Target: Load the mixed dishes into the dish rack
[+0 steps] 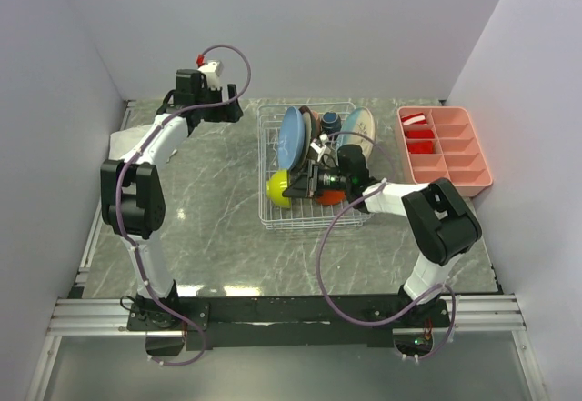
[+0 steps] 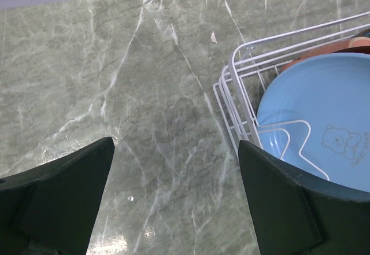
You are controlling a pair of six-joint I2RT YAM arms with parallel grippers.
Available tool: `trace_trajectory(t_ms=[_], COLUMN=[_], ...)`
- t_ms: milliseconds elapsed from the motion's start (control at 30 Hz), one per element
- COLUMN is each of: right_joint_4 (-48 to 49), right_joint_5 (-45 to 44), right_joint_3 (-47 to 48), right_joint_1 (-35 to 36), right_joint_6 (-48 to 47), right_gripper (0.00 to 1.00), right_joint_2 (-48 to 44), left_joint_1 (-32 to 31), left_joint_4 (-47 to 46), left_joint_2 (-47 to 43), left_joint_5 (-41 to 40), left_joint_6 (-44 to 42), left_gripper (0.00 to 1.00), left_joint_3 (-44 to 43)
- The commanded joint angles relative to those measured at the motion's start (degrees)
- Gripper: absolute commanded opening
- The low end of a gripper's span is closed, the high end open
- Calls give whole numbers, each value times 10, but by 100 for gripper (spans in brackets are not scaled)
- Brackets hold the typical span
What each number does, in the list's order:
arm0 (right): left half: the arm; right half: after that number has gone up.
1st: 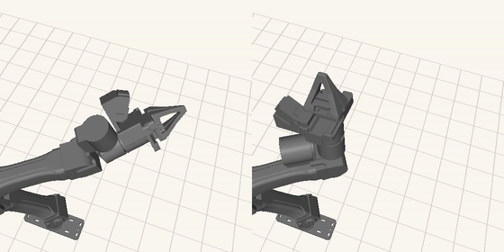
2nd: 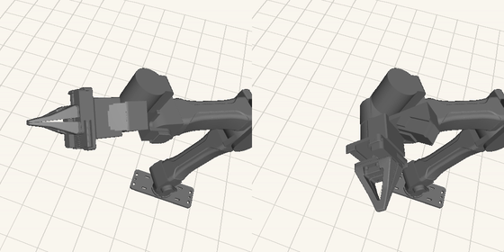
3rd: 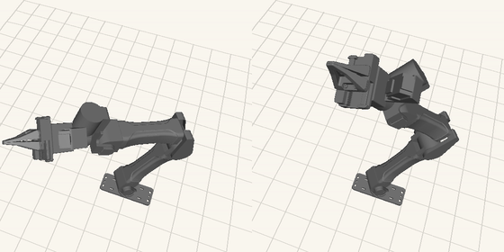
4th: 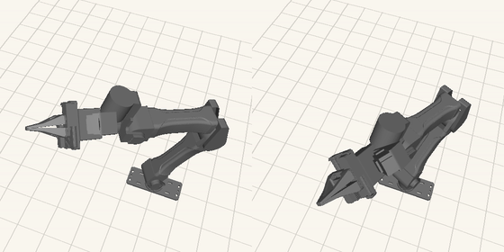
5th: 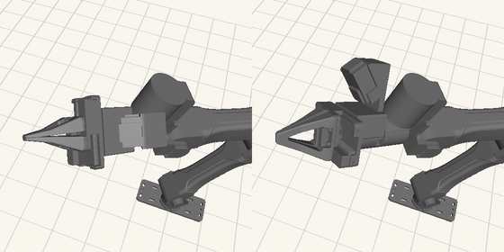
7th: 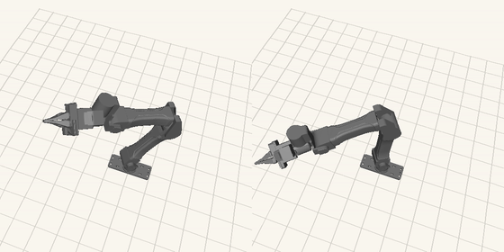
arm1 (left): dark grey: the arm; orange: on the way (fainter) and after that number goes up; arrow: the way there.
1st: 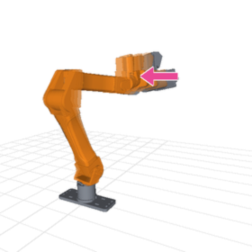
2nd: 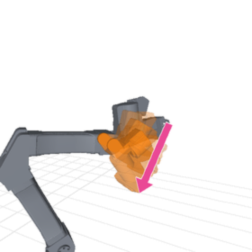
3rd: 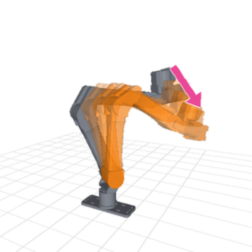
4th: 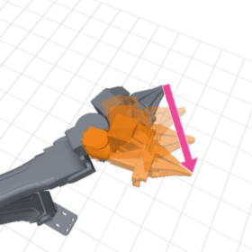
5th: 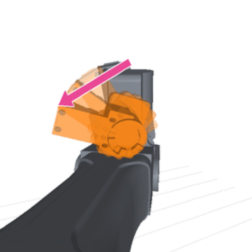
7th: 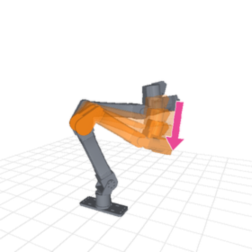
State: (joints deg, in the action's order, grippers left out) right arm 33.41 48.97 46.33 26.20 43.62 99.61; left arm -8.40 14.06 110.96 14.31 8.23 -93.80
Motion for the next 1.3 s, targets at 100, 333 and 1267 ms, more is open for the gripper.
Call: trace_trajectory(t_ms=[100, 333, 1267], right_joint_4=[-229, -321, -455], right_joint_5=[-70, -100, -324], right_joint_3=[-19, 3, 177], right_joint_1=[-40, -48, -82], right_joint_6=[-104, -183, -387], right_gripper=[32, 34, 75], right_joint_2=[-41, -84, -273], left_joint_1=[-5, -17, -30], left_joint_4=[-26, -33, -18], left_joint_2=[2, 4, -90], left_joint_5=[18, 20, -94], left_joint_6=[9, 13, -19], left_gripper=[95, 95, 96], left_joint_3=[-7, -6, -37])
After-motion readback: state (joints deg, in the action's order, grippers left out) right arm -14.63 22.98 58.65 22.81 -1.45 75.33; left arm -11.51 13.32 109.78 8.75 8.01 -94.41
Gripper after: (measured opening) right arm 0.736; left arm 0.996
